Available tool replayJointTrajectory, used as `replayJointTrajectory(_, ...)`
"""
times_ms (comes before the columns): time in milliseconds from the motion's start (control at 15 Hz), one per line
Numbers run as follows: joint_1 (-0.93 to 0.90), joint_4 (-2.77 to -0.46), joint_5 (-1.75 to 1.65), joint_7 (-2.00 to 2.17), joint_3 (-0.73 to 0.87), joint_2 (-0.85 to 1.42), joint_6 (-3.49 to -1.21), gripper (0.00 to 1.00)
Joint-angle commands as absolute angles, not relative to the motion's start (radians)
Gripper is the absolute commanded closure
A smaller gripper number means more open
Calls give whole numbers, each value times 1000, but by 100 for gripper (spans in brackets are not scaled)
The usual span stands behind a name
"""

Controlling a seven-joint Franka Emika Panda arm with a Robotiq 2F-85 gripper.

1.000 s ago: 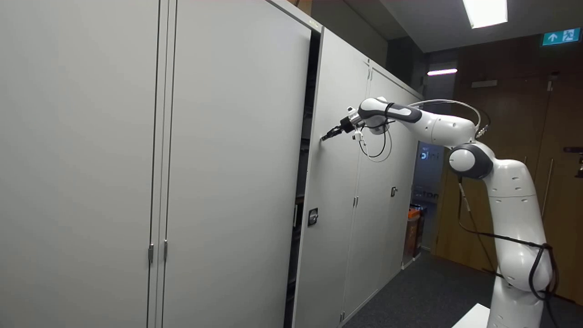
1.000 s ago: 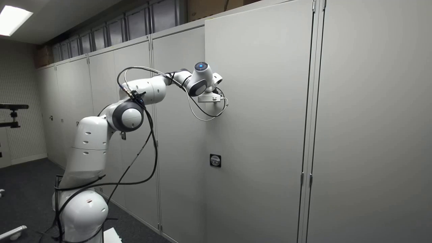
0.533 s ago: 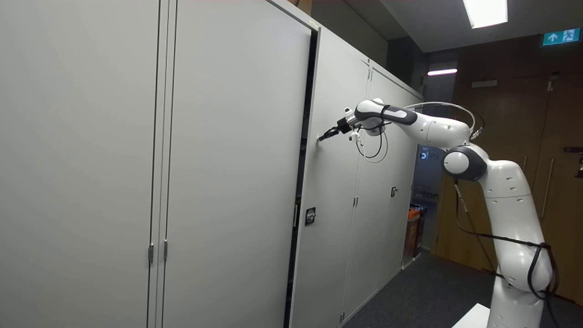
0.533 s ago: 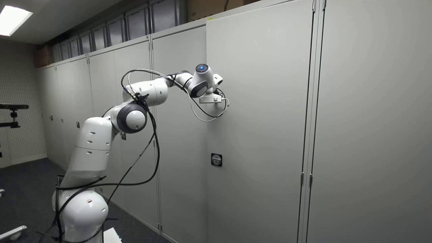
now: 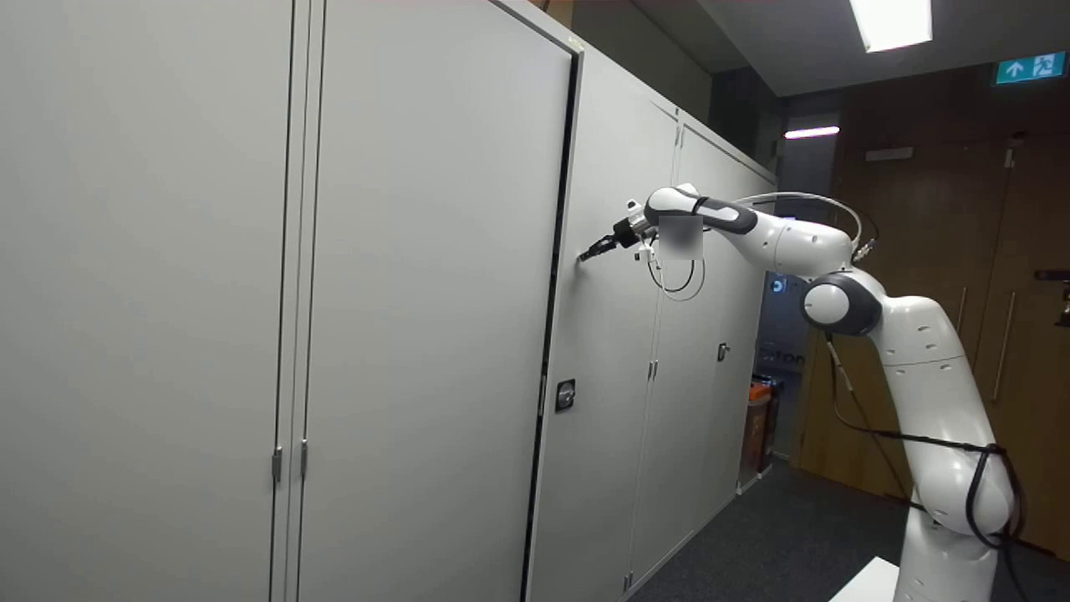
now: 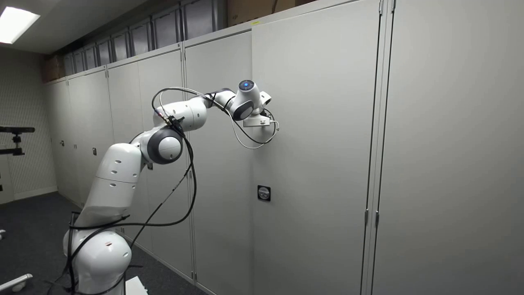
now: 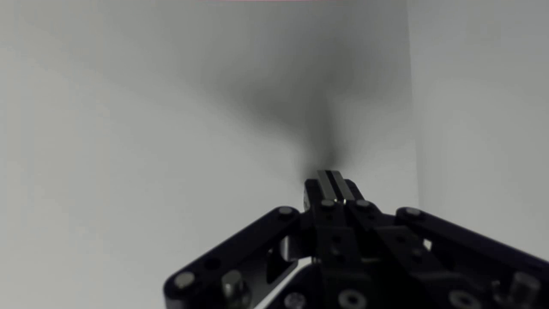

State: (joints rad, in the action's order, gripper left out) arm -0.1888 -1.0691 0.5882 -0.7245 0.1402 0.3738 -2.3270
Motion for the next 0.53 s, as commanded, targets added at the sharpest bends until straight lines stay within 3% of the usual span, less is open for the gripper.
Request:
replayJointTrajectory(0,-190,-995,586,-748,136,430,-2361,100)
replayJointTrajectory(467,-193,-925,584,-751,137,490,-2359,100)
